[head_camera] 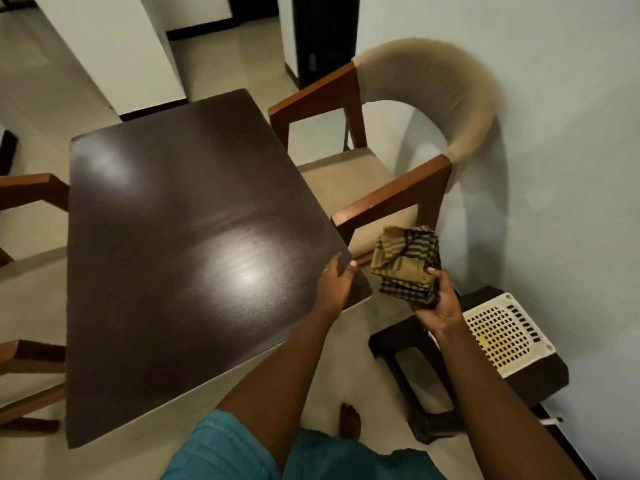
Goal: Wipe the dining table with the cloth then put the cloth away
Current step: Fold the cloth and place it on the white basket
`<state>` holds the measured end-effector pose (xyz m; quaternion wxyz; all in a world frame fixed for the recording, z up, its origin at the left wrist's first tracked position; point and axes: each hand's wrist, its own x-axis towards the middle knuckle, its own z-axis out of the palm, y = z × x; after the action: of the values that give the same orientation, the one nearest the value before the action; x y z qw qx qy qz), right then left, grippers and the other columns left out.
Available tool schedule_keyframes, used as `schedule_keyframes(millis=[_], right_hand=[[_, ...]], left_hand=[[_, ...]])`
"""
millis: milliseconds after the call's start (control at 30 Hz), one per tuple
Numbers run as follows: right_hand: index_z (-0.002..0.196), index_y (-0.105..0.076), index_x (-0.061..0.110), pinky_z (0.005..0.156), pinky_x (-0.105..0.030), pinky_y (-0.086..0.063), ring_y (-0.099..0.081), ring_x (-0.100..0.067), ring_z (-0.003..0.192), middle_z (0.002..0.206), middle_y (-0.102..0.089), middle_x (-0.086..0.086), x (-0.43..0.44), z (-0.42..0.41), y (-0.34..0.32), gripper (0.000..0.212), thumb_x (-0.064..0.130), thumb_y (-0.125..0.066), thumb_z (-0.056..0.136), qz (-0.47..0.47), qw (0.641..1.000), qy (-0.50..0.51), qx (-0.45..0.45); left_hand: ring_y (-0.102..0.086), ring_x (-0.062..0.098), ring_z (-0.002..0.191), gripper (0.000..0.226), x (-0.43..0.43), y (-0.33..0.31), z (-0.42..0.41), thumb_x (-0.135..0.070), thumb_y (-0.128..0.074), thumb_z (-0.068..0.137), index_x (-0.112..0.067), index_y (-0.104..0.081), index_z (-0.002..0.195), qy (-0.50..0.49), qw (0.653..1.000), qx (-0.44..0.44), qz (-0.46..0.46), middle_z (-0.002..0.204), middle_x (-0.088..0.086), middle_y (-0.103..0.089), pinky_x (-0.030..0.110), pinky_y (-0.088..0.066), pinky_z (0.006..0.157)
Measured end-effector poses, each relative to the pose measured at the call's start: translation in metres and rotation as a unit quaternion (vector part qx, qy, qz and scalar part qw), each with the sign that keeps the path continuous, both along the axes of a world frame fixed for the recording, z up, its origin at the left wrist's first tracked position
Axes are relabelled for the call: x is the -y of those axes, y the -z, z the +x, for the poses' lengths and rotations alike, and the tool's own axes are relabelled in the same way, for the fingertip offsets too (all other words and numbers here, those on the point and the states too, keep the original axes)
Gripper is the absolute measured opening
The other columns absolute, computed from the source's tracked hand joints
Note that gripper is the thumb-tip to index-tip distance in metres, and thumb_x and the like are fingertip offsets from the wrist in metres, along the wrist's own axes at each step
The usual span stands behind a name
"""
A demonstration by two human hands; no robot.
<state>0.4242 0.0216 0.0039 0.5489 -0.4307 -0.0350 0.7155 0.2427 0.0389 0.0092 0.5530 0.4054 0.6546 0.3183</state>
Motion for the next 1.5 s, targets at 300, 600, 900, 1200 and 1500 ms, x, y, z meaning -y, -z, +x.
schedule_keyframes(millis=[300,600,900,1200,1500], right_hand=[[0.112,-0.061,0.008,0.087,-0.045,-0.053,-0.070,-0.029,0.085,0.092,-0.073,-0.013,0.042,0.004,-0.011,0.071,0.008,-0.086,0.046,0.019,0.998,0.013,0.054],[0.094,-0.062,0.015,0.074,-0.037,-0.052,-0.061,-0.025,0.079,0.088,-0.063,-0.013,0.076,-0.001,0.000,0.026,-0.003,-0.044,0.090,-0.051,0.975,0.135,0.171],[0.093,-0.062,0.009,0.078,-0.034,-0.049,-0.060,-0.016,0.082,0.087,-0.063,-0.005,0.064,0.062,0.003,0.035,0.037,-0.041,0.099,-0.147,0.960,-0.080,0.225],[0.122,-0.052,0.004,0.074,-0.038,-0.047,-0.053,-0.026,0.097,0.117,-0.059,-0.012,0.069,0.183,0.093,0.043,0.026,-0.066,0.087,-0.308,0.933,0.075,0.168],[0.136,-0.044,0.001,0.058,-0.032,-0.054,-0.054,-0.032,0.108,0.137,-0.050,-0.021,0.056,0.225,0.154,0.049,-0.001,-0.056,0.089,-0.271,0.934,0.196,0.123]], left_hand=[[-0.050,0.020,0.122,0.068,0.000,-0.011,0.030,-0.048,-0.065,0.079,-0.018,-0.042,0.136,0.145,0.988,0.027,0.035,0.137,0.002,-0.048,0.039,-0.047,0.100],[-0.060,0.023,0.100,0.021,0.035,0.005,0.076,-0.020,-0.056,0.089,-0.008,-0.057,0.107,0.260,0.954,-0.091,0.115,0.106,0.011,-0.065,0.042,-0.051,0.088],[-0.070,0.012,0.073,0.044,0.050,0.068,0.164,-0.048,-0.038,0.093,-0.015,-0.066,0.099,0.121,0.914,0.278,-0.269,0.081,0.000,-0.074,0.028,-0.054,0.067],[-0.052,0.031,0.109,0.059,0.032,0.107,0.242,-0.005,-0.047,0.073,-0.001,-0.042,0.132,-0.085,0.886,0.300,-0.343,0.135,0.018,-0.050,0.040,-0.047,0.088],[-0.054,0.024,0.100,0.030,0.016,0.157,0.293,-0.007,-0.053,0.087,-0.004,-0.050,0.117,-0.050,0.895,0.257,-0.361,0.121,0.013,-0.057,0.037,-0.048,0.085]])
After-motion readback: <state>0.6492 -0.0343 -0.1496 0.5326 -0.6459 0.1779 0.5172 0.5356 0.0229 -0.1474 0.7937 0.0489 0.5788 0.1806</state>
